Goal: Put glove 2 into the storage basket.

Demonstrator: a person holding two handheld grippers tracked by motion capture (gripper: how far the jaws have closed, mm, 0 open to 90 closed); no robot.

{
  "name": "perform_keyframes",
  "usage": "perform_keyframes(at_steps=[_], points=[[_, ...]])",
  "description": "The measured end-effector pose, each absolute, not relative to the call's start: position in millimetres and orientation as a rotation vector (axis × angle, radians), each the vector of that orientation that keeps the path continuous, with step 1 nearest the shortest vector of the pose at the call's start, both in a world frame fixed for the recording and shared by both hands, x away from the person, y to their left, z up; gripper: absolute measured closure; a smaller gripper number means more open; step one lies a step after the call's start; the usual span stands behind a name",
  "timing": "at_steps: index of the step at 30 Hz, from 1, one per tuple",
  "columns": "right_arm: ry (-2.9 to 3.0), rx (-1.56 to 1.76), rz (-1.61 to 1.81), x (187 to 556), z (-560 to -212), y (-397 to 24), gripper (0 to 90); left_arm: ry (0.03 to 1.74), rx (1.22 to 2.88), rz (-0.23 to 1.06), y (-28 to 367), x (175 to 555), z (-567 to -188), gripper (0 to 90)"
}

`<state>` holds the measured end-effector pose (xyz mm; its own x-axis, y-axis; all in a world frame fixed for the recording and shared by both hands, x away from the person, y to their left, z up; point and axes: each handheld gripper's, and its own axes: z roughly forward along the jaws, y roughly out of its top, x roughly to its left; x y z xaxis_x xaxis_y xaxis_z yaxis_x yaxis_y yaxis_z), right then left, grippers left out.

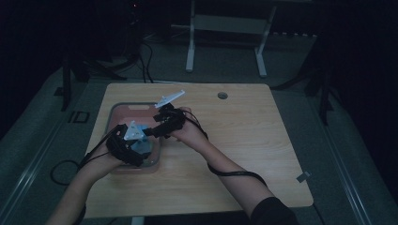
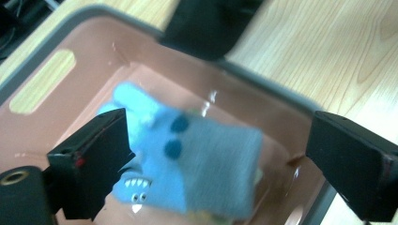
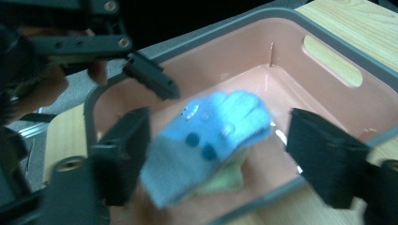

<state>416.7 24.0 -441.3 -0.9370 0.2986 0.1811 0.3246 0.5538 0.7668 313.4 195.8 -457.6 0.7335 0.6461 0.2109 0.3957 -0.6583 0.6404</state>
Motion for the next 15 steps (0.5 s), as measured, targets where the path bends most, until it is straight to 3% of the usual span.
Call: perform_keyframes(at_steps=[15], points=[[-2.759, -0.621, -1.365, 410, -452, -38, 15.3, 0.698, 2.304, 0.523, 145, 316, -453, 2.4]])
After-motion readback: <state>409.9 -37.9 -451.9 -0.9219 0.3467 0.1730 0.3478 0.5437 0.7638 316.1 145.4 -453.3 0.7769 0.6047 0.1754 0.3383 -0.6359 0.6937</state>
